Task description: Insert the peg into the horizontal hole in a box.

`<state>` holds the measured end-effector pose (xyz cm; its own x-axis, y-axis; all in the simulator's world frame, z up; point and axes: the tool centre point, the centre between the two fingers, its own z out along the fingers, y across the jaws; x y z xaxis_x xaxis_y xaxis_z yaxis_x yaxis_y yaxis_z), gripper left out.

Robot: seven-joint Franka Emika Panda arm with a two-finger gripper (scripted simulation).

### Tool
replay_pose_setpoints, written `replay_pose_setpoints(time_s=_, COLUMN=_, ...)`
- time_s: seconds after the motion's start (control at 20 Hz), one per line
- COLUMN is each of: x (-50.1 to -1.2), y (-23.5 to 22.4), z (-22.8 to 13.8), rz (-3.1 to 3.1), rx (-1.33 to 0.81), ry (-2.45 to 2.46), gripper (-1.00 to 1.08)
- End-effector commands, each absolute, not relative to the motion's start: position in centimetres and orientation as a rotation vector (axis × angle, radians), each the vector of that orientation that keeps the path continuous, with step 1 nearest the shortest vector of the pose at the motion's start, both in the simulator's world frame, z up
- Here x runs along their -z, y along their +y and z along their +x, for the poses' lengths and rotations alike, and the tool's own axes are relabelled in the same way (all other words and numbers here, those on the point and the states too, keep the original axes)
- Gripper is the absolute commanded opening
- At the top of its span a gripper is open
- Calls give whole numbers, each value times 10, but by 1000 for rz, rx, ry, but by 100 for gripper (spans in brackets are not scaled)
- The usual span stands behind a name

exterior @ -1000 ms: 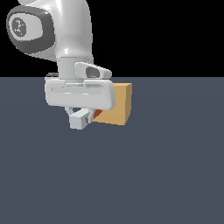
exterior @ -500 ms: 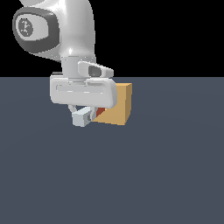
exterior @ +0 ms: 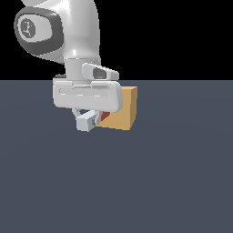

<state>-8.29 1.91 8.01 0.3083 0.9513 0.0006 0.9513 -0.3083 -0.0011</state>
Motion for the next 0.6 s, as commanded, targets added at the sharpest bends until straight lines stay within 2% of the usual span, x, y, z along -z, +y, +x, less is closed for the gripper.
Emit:
replay_pose_setpoints(time_s=0.0, x=-80, y=19, z=-83, rz=-2540, rx=1, ry=-1847, gripper=-100)
replay_pose_setpoints(time_s=0.25, x=-80, y=32, z=-79, rz=-2540, rx=1, ry=-1847, gripper=-100)
replay_pose_setpoints(time_s=0.55, x=-81, y=72, z=-67, rz=-2541, rx=2, ry=-1847, gripper=-100)
